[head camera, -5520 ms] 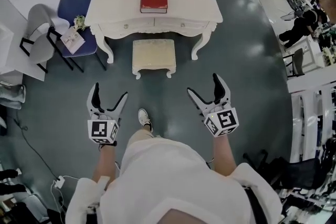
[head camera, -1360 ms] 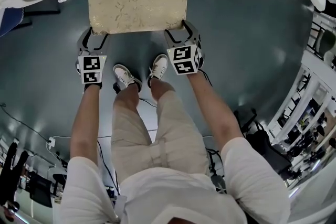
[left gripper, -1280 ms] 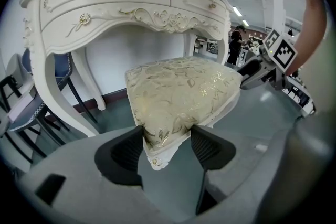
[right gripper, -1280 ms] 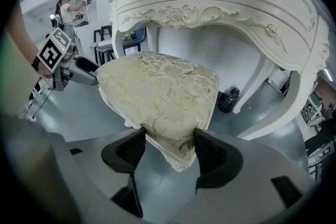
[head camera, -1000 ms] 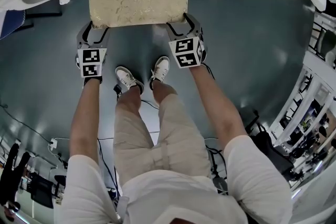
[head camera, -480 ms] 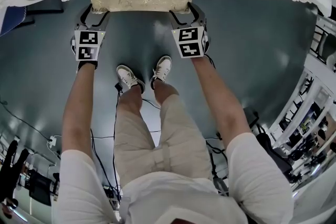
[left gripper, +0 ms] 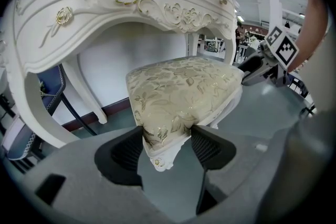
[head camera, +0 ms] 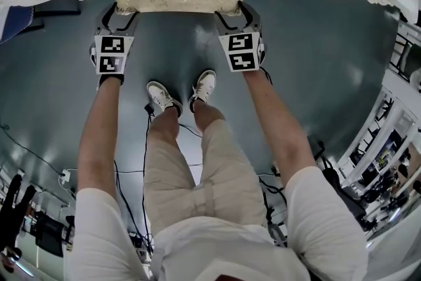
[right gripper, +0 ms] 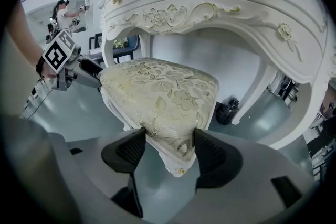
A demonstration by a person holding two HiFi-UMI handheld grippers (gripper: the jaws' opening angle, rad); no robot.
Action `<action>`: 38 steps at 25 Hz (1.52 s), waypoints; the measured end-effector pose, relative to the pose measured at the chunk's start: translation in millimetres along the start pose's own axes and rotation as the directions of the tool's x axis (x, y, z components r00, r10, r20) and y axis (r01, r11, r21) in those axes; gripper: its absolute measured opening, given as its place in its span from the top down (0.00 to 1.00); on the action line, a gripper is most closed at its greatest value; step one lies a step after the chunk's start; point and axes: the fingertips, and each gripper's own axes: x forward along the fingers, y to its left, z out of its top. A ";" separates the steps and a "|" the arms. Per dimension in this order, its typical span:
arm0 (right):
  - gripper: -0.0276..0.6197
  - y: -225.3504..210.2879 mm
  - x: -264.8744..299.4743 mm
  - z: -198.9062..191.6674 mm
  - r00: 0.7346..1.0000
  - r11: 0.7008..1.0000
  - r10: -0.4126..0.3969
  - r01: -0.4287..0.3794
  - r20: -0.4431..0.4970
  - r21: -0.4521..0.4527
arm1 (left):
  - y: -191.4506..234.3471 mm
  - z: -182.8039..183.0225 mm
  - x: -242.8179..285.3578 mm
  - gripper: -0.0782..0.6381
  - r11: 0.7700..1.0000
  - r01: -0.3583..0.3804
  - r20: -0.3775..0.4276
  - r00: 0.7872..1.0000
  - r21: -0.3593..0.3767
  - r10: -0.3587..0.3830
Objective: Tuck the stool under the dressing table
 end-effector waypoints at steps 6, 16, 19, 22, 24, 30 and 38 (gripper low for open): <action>0.50 -7.3 4.2 5.7 1.000 1.000 -0.007 0.007 0.004 -0.001 | 0.9 4.0 3.7 0.48 1.000 -0.007 0.003 1.000 -0.010 0.007; 0.50 -25.3 20.0 18.7 1.000 0.999 -0.016 0.016 0.008 -0.030 | 7.7 17.1 17.3 0.48 0.999 -0.019 0.018 1.000 -0.034 0.019; 0.50 -32.8 26.2 26.2 1.000 0.999 -0.014 0.014 0.006 -0.033 | 13.1 25.4 22.7 0.48 0.999 -0.021 0.022 1.000 -0.036 0.022; 0.50 -37.8 31.1 32.2 1.000 0.999 -0.012 0.012 0.003 -0.041 | 17.6 28.8 29.7 0.49 0.999 -0.024 0.040 0.999 -0.044 0.025; 0.50 -41.5 34.1 35.5 1.000 0.999 -0.013 0.014 0.006 -0.041 | 19.7 31.5 34.1 0.49 0.998 -0.022 0.054 0.998 -0.051 0.025; 0.50 -52.0 43.1 45.4 1.000 0.999 -0.026 0.026 0.011 -0.037 | 27.3 43.3 44.1 0.49 0.997 -0.021 0.060 0.998 -0.069 0.025; 0.50 -58.8 56.8 58.6 0.999 1.000 -0.025 0.025 0.023 -0.017 | 44.0 55.7 56.8 0.49 0.998 -0.012 0.058 0.998 -0.056 0.015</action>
